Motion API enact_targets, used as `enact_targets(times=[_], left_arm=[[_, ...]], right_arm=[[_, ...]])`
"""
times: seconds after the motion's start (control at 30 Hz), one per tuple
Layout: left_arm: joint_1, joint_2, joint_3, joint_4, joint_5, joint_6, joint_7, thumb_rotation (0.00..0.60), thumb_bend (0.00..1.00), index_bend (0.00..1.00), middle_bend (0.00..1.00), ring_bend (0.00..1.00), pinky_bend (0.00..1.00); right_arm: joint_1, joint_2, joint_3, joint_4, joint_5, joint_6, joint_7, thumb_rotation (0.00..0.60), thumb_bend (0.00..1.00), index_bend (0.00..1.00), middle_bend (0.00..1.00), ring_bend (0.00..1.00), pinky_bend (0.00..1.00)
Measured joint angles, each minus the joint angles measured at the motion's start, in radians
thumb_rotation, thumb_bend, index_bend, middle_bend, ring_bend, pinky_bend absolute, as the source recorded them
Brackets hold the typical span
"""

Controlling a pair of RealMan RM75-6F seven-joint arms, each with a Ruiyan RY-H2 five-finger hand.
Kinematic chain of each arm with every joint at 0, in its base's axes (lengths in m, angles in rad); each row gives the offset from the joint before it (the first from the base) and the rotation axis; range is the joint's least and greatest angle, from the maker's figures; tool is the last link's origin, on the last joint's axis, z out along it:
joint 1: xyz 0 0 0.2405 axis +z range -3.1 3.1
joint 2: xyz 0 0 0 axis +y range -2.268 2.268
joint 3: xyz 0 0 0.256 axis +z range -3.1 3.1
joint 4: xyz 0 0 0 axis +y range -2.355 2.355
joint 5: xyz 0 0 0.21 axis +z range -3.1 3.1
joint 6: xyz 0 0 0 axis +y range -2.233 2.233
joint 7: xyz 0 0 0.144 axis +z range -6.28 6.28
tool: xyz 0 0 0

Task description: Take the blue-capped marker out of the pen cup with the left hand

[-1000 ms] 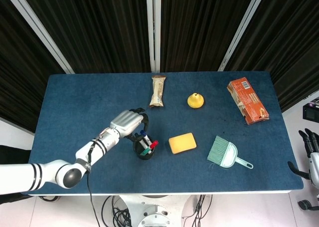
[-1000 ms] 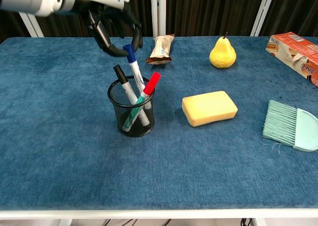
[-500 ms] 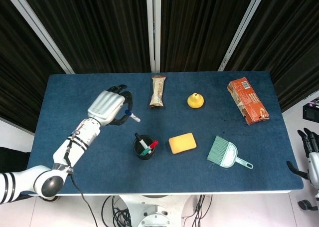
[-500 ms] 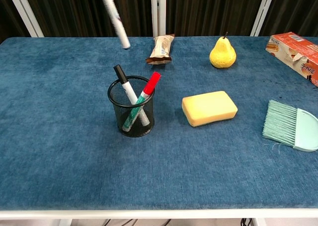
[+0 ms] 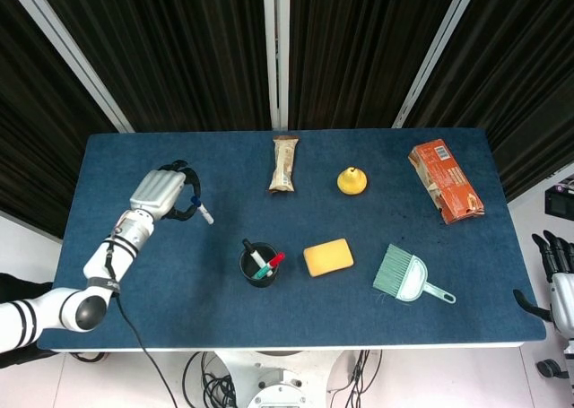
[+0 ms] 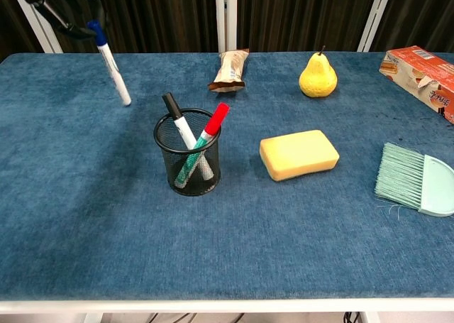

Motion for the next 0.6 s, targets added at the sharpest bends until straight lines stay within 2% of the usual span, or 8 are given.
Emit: enact_targets(times=[0.1, 0.23, 0.43, 0.6], left_arm=[[0.032, -0.004, -0.006, 0.020, 0.071, 0.001, -0.038, 0.600, 0.24, 0.03, 0.21, 0.09, 0.19], [0.083, 0.007, -0.015, 0.020, 0.148, 0.042, -0.068, 0.600, 0.22, 0.02, 0.20, 0.09, 0.18], [0.141, 0.061, 0.000, -0.023, 0.201, 0.109, -0.047, 0.600, 0.23, 0.09, 0.19, 0.09, 0.17], [0.247, 0.066, 0.056, -0.024, 0.318, 0.266, -0.011, 0.600, 0.23, 0.13, 0.15, 0.05, 0.16]], right_arm=[[0.002, 0.000, 0.002, -0.001, 0.003, -0.003, -0.002, 0.600, 0.18, 0.00, 0.00, 0.00, 0.00], [0.008, -0.004, 0.001, -0.001, 0.003, -0.013, -0.007, 0.600, 0.18, 0.00, 0.00, 0.00, 0.00], [0.013, -0.011, 0.000, 0.002, -0.001, -0.016, -0.010, 0.600, 0.18, 0.00, 0.00, 0.00, 0.00], [0.012, -0.016, 0.002, 0.013, -0.005, -0.007, 0.000, 0.600, 0.18, 0.00, 0.00, 0.00, 0.00]])
